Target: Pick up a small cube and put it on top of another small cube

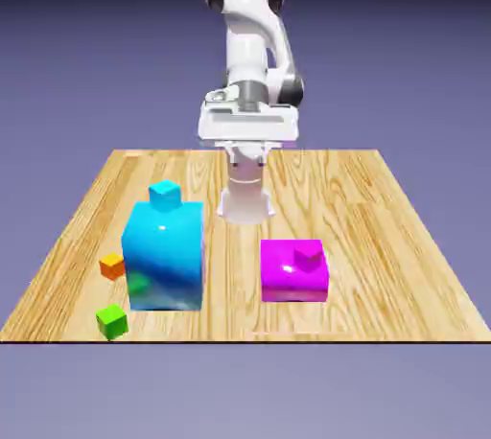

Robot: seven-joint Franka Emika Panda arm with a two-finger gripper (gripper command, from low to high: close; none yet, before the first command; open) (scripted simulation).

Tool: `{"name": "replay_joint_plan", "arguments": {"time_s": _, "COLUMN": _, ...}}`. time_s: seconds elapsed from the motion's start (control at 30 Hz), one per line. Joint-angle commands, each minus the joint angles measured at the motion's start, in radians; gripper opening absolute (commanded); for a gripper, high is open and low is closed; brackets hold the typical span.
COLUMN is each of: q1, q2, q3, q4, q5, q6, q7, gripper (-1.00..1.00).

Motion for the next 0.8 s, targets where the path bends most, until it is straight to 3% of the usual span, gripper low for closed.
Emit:
{"name": "replay_joint_plan", "arguments": {"time_s": 0.0, "q1": -0.027, "q2": 0.036, "q3": 0.013, "q4": 0.032, "q5": -0.007, "q6": -0.028, "q7": 0.014, "gripper": 0.00}}
{"name": "replay_joint_plan", "arguments": {"time_s": 0.77, "q1": -0.646, "q2": 0.870, "q3": 0.321, "q4": 0.756, "q5": -0.161, "q6": -0.680, "q7": 0.330, "gripper": 0.00}}
